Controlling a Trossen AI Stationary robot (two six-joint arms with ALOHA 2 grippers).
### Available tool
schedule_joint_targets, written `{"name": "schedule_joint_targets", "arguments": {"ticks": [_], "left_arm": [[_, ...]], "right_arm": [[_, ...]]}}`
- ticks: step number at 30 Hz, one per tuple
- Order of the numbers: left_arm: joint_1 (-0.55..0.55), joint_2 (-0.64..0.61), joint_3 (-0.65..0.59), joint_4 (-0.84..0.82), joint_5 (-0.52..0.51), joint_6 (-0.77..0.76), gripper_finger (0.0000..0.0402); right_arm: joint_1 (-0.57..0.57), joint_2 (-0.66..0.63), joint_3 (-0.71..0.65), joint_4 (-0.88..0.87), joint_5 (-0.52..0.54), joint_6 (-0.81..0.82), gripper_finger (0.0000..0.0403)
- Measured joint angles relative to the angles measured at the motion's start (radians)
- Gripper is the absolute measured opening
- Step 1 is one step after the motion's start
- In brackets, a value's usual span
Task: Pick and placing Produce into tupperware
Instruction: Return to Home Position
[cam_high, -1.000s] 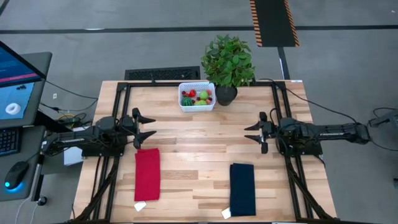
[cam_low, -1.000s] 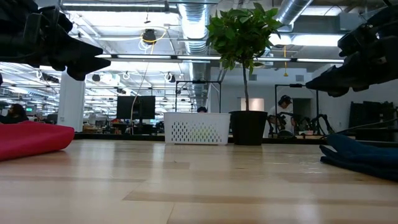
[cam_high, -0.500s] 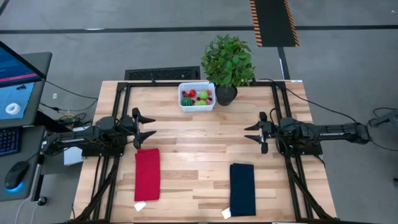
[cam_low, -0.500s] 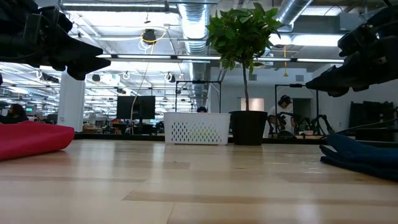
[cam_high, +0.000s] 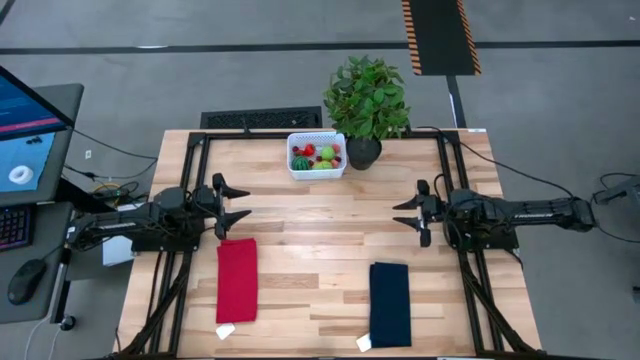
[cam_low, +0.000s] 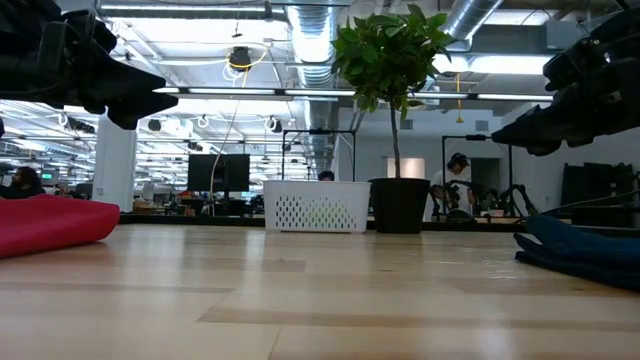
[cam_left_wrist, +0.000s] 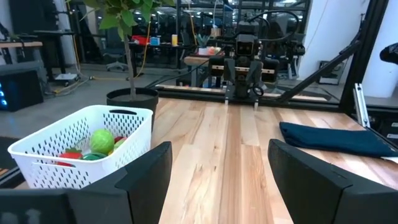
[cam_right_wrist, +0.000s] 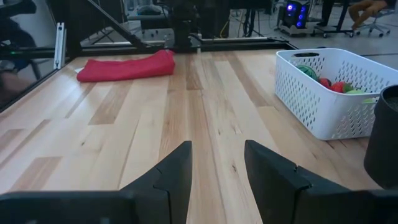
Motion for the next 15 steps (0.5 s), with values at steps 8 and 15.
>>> {"name": "schedule_joint_targets", "arguments": {"ticks": [8,15], "left_arm": [[0.0,0.0,0.0,0.0,0.0,0.002,0.0257],[0.0,0.0,0.0,0.0,0.0,0.012,0.0257]], "right_arm": [[0.0,0.0,0.0,0.0,0.0,0.0,0.0169],[0.0,0.0,0.0,0.0,0.0,0.0,0.0169]]}}
